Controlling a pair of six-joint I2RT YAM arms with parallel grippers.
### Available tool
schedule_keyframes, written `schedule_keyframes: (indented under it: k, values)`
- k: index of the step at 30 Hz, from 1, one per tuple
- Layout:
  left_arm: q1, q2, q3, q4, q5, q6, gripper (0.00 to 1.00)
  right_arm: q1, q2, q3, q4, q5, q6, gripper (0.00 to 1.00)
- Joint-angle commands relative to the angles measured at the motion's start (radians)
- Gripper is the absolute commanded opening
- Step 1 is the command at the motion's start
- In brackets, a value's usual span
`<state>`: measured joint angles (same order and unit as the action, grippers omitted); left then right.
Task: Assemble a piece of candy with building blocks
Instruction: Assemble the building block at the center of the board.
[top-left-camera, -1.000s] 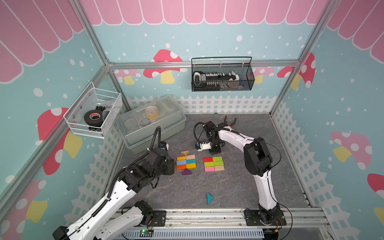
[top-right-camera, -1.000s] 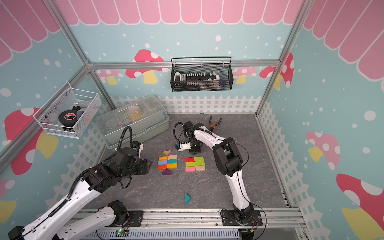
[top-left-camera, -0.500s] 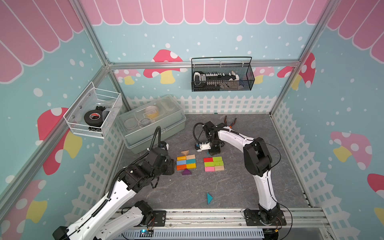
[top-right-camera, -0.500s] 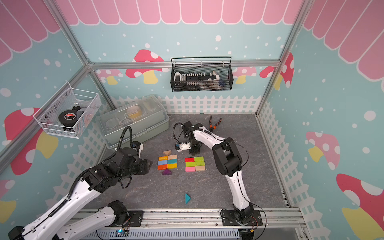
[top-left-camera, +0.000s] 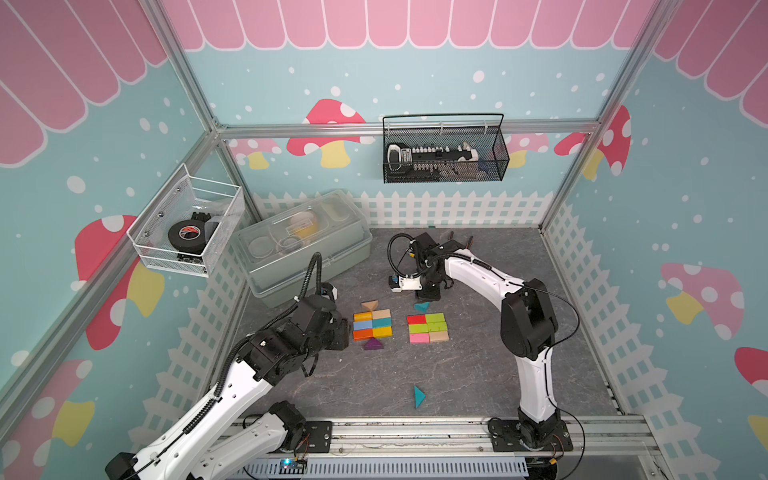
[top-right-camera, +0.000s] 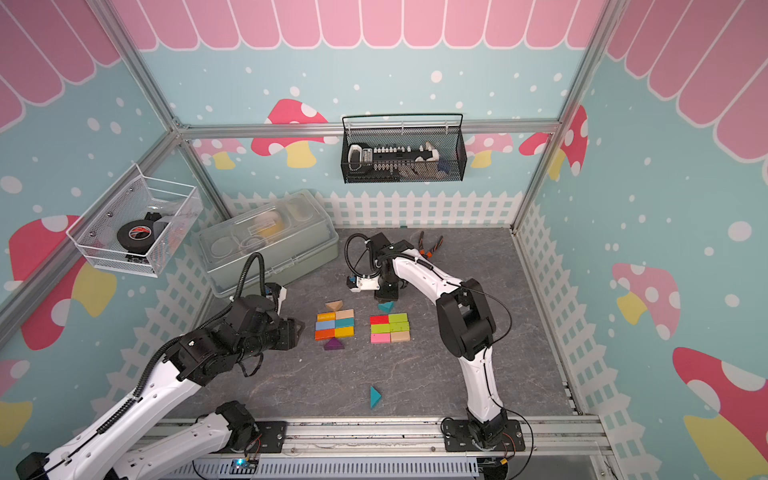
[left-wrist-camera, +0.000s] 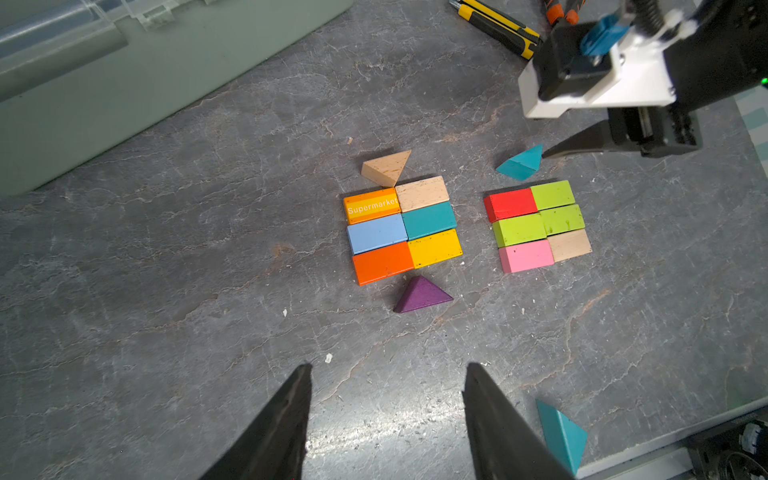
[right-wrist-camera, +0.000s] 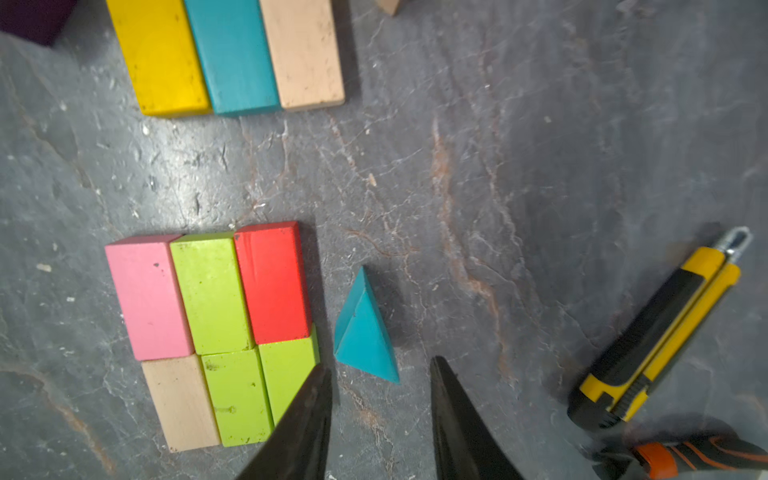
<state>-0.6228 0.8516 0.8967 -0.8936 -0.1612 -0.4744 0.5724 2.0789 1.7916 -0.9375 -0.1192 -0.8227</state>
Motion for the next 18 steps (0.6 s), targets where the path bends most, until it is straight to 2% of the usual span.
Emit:
schedule_keyframes:
  k: [1, 8, 18]
  values:
    - [0.005, -0.007, -0.008, -0.007, -0.014, 0.014, 0.58, -0.017, 0.038, 0.045, 0.03, -0.032, 0.09, 0.38]
    - [0.006, -0.005, -0.007, -0.007, -0.017, 0.014, 0.58, -0.027, 0.158, 0.122, 0.049, 0.067, 0.182, 0.32]
    - [0.007, 0.003, -0.005, -0.007, -0.014, 0.015, 0.58, -0.032, 0.185, 0.101, 0.052, 0.109, 0.202, 0.3]
